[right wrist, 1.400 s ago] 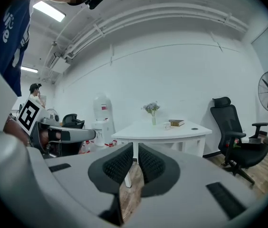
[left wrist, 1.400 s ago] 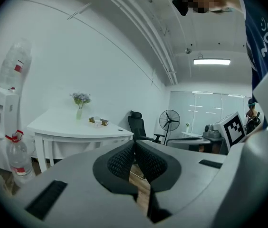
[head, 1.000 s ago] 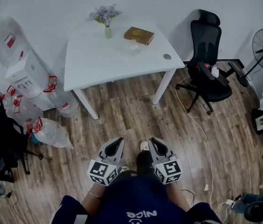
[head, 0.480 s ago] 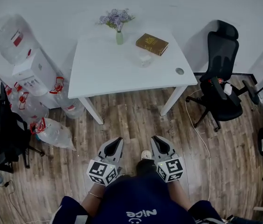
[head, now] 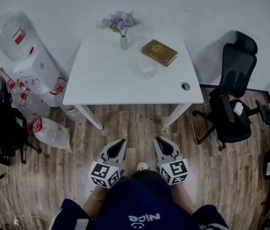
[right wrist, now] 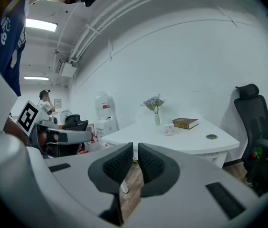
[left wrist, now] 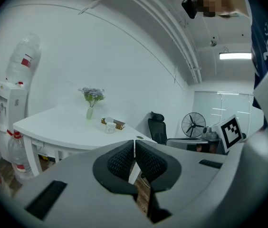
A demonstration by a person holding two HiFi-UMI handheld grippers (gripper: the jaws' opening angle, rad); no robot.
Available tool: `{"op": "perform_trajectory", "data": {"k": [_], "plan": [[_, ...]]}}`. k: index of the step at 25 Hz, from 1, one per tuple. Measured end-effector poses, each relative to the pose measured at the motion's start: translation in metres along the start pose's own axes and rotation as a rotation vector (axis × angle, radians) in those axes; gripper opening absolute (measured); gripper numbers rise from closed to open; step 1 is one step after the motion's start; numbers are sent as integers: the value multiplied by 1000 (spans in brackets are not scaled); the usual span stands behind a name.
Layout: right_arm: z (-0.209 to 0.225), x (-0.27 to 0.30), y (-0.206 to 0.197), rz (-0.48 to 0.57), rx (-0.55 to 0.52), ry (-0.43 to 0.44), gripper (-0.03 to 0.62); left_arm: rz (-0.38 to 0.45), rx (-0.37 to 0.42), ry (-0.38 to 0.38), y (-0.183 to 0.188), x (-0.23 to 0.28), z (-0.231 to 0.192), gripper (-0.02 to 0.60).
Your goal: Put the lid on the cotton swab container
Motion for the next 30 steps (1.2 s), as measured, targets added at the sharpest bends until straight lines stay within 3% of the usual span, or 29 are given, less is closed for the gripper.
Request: {"op": "perform_trajectory", "data": {"k": [6,15,24,30], "plan": [[45,6,2,-9,8,20,57,2,-25,28,-5,37,14,23],[61,26,-2,-35,38,50,57,-42,-28,20,-7,66,3,23],[89,82,11,-59,53,37,57,-79,-35,-49,7,137,-57,23],[126,148,35,-82,75,-32,57,-100,-28,-101,35,204,-116,23]]}}
Point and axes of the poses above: the fingertips, and each gripper's own axes: x forward along the fingers, z to its right, y out of its top, the point moved 10 cm from there along -x, backward along the fingers, and after that the axes turned 4 degrees about -y, right-handed, at the moved point
